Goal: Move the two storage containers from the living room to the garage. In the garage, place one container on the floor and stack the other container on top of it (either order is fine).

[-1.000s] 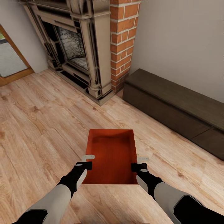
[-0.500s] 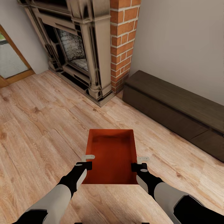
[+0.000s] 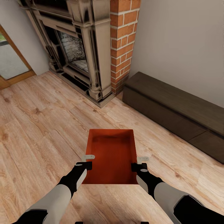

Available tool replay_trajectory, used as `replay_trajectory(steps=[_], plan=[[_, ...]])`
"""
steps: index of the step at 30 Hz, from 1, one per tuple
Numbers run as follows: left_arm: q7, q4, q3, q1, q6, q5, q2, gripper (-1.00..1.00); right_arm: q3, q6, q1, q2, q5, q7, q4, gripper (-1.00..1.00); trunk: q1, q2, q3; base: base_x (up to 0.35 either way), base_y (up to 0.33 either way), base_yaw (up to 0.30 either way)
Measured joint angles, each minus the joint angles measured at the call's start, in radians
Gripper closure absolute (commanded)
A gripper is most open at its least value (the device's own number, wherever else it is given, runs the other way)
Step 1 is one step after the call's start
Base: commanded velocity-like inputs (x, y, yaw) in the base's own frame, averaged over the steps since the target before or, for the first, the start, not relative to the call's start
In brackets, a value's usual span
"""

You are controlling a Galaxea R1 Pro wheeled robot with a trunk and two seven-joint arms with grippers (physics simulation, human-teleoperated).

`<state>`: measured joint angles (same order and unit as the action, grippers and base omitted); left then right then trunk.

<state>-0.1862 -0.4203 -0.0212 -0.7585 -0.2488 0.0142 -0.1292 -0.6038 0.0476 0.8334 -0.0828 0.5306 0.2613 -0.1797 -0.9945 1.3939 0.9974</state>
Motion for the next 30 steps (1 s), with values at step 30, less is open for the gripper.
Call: replay_trajectory(steps=[30], plan=[[0.000, 0.000, 0.000, 0.000, 0.000, 0.000, 0.000, 1.00, 0.003, 0.000, 0.000, 0.000, -0.004, 0.000, 0.000, 1.00, 0.115, -0.210, -0.094, 0.000, 0.000, 0.000]])
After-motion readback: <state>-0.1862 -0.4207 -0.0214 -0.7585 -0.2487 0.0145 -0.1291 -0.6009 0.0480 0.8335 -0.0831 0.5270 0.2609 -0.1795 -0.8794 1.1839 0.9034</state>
